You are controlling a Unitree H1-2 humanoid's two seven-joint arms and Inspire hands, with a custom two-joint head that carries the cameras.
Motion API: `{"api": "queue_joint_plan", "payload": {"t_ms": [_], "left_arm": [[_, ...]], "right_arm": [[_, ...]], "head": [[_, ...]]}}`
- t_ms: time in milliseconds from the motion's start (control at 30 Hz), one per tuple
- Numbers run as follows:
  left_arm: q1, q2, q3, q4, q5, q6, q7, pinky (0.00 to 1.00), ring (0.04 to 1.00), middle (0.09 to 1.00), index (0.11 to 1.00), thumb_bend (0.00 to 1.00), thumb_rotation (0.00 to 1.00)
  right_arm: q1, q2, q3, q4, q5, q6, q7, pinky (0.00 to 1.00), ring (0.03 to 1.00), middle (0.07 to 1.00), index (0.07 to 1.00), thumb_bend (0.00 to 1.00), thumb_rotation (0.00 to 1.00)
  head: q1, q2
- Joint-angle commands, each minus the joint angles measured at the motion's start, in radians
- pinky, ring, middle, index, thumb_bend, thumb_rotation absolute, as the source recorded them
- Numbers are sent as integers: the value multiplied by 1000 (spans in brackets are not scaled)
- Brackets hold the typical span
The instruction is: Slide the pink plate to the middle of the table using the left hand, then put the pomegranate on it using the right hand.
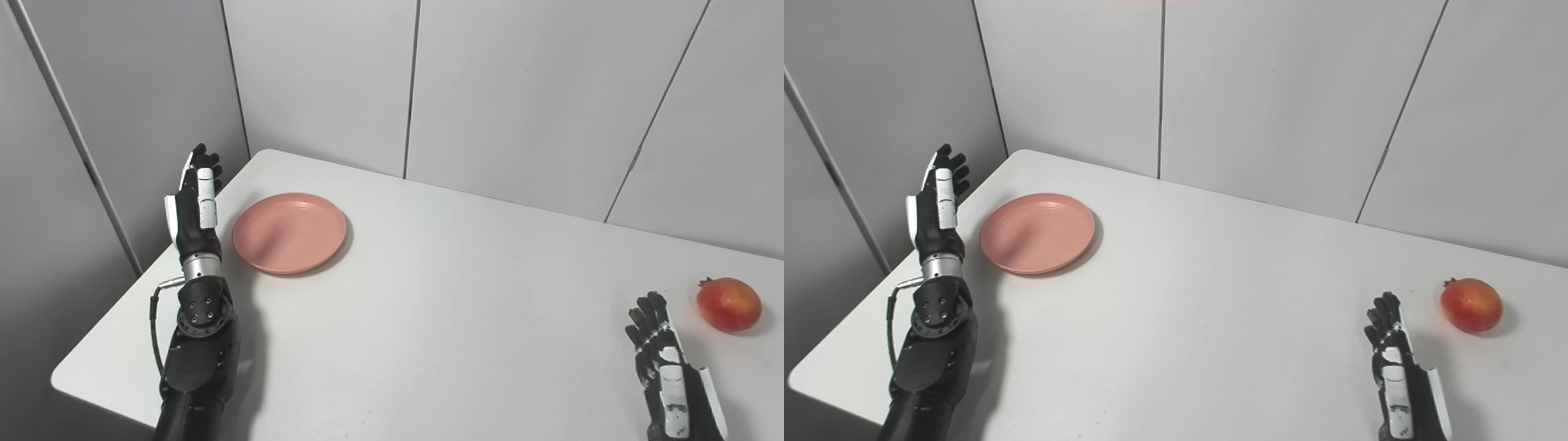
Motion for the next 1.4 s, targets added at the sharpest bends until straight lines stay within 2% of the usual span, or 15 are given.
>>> {"api": "queue_joint_plan", "payload": {"t_ms": [0, 300, 600, 700, 933, 1067, 1200, 1367], "left_arm": [[-45, 37, 3, 3, -9, -47, 2, 882, 873, 873, 881, 794, 1000], [-47, 54, 0, 63, -43, -55, -7, 902, 895, 888, 892, 769, 1000], [-53, 64, -22, 116, -73, -53, -60, 888, 893, 894, 906, 761, 1000], [-56, 56, -29, 122, -77, -38, -64, 891, 898, 898, 914, 779, 1000], [-57, 35, -66, 94, -74, 11, -65, 903, 909, 910, 916, 724, 1000], [-53, 31, -88, 83, -69, 27, -67, 958, 917, 919, 926, 689, 1000], [-48, 34, -113, 87, -62, 17, -82, 979, 933, 930, 938, 706, 1000], [-51, 22, -131, 88, -68, 23, -92, 996, 949, 945, 951, 789, 1000]], "right_arm": [[10, -8, -6, -4, 15, -19, 14, 1000, 1000, 1000, 1000, 482, 993], [16, -9, -6, -19, 29, -5, 18, 1000, 1000, 1000, 1000, 469, 995], [17, -6, -9, -25, 12, -11, 13, 1000, 1000, 1000, 1000, 453, 1000], [18, -4, -10, -33, 25, -2, 15, 1000, 1000, 1000, 1000, 470, 984], [20, -3, -10, -44, 15, -4, 11, 1000, 1000, 1000, 1000, 469, 995], [21, -1, -11, -51, 13, -1, 7, 1000, 1000, 1000, 1000, 465, 991], [21, -1, -11, -52, 11, -2, 7, 1000, 1000, 1000, 1000, 456, 997], [20, -1, -13, -52, 11, 1, 6, 1000, 1000, 1000, 1000, 453, 1000]], "head": [[2, 0], [4, 2], [-1, 7], [-1, 9], [-3, 12], [-3, 14], [-4, 14], [-4, 17]]}}
